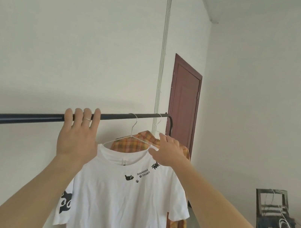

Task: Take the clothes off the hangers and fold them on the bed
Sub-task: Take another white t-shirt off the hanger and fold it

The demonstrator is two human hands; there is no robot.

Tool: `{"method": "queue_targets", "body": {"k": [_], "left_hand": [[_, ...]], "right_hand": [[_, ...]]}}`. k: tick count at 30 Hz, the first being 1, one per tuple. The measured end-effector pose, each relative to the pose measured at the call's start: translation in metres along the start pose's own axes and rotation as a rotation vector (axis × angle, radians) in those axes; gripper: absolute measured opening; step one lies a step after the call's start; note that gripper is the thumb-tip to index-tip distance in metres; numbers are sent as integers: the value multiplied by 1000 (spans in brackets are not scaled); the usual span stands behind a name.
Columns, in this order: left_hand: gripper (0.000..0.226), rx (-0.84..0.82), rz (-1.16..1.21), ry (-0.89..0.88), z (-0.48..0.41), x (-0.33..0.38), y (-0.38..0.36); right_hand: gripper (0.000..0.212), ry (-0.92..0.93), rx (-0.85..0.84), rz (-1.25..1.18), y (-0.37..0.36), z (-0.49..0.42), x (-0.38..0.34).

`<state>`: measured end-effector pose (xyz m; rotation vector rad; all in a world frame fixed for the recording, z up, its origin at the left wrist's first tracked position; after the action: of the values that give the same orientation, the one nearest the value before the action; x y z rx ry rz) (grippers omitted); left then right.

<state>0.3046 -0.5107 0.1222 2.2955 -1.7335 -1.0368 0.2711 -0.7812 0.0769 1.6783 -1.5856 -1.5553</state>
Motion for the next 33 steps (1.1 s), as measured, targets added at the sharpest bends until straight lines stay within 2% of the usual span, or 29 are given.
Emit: {"method": "queue_targets", "body": {"k": [3, 5, 7, 9, 10, 17, 26, 31, 33], "left_hand": [[71, -27, -25, 48, 0, 1, -1], [72, -38, -50, 64, -1, 6, -1], [71, -49, -68, 76, -1, 7, 0], [72, -56, -88, 76, -1, 7, -2], [72, -64, -86, 73, -2, 6, -3], [74, -78, -76, 50, 1, 3, -9], [73, -17, -10, 19, 1, -6, -9], [68, 23, 176, -25, 6, -7, 10], [60, 60, 347, -82, 18, -4, 26]], "right_hand": [[85, -57, -100, 0, -28, -11, 10], [81, -76, -139, 5, -48, -13, 13], [67, -51, -79, -9, -53, -13, 11], [42, 6, -32, -97, -53, -13, 5], [36, 33, -21, -115, -53, -12, 1], [42, 157, 219, 10, -16, 11, -31], [40, 161, 301, 136, 53, 67, -29], [37, 91, 382, 190, 90, 138, -19], [39, 33, 424, 221, 102, 177, -18]]}}
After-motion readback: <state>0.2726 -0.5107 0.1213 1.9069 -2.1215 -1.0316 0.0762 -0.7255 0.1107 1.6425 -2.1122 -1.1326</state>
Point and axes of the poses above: each hand's wrist, its own z-axis away from the middle knuckle, its own y-axis out of the back of the hand, x = y × z, the point moved 8 cm from there along -z, towards the middle knuckle, and after that the axes turned 14 degrees about -z, right-handed, at the moved point
